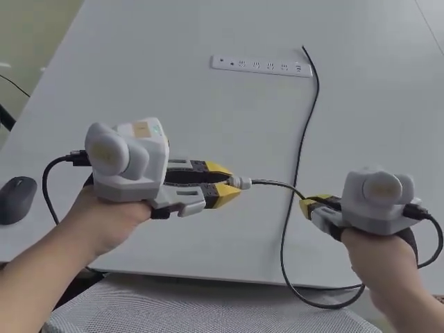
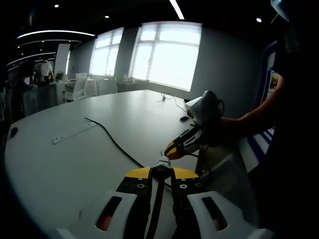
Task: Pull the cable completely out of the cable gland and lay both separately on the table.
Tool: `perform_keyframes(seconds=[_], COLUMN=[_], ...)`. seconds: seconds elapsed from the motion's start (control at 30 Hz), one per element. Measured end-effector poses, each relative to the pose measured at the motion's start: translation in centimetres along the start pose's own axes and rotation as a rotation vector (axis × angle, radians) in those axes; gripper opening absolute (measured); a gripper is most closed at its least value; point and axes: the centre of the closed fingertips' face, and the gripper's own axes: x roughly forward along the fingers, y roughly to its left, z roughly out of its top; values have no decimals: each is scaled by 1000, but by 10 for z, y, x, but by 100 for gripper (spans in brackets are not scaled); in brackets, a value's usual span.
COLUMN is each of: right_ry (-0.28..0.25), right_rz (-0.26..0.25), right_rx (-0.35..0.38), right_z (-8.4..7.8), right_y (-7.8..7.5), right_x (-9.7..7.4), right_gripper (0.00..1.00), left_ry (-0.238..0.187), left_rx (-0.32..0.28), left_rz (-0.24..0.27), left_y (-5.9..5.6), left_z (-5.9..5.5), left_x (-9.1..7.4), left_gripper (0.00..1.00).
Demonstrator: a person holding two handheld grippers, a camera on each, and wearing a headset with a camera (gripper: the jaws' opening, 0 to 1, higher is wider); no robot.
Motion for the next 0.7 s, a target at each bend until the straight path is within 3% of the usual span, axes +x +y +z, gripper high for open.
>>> perform_keyframes(seconds=[0.33,0.4,0.5,0.6,0.7], right_ry=[-49,-66,-62,-80,-91], right_rz=[11,3,2,14,24], right_rx=[-132,-186,-219,-255,-347], right_z=[11,16,17,24,32], right_y=[-5,-6,-6,-1,8], right_x=[-3,-4,-4,-7,-11], right_gripper=[3,3,3,6,13], left_ry=[-11,-12,-12,-7,-1], left_rx=[-9,-8,-7,-2,6], left_rz=[5,2,2,-1,-7], left_y=[4,4,5,5,5], left_z=[3,5,5,5,6], left_x=[-1,-1,-1,0,1], left_gripper=[15,15,15,15,15])
